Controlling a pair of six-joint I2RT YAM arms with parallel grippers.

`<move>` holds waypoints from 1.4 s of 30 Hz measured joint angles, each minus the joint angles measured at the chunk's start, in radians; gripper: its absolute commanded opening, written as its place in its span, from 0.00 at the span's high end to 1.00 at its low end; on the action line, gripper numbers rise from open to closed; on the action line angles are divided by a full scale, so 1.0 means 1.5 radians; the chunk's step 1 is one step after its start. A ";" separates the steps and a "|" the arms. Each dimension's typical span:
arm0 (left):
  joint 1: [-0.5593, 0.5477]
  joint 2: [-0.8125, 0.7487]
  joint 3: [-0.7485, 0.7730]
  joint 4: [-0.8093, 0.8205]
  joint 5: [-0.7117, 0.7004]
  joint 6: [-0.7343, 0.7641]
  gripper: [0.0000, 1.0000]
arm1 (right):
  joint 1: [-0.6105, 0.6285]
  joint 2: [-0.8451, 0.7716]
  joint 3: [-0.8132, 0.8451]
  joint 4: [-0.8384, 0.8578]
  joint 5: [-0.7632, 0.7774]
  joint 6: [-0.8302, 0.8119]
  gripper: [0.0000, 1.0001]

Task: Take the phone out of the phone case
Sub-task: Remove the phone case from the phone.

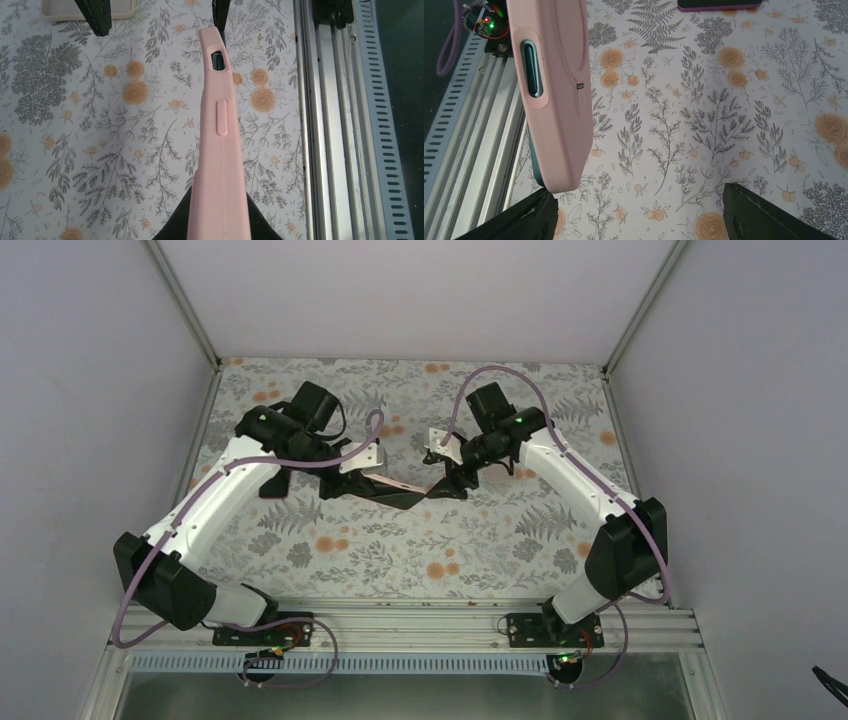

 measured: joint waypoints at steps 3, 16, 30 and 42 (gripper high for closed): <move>0.001 0.000 0.001 0.000 0.000 0.000 0.98 | 0.000 0.001 0.000 0.001 0.000 0.005 0.20; 0.014 0.004 0.007 0.002 0.001 0.000 0.98 | 0.001 0.017 0.026 0.030 0.040 0.066 0.21; 0.034 0.018 0.028 0.020 -0.005 -0.016 0.98 | 0.005 0.060 0.075 0.061 0.059 0.113 0.20; 0.020 -0.046 0.003 0.095 -0.033 -0.101 0.98 | 0.004 0.085 0.125 0.061 -0.045 0.025 0.21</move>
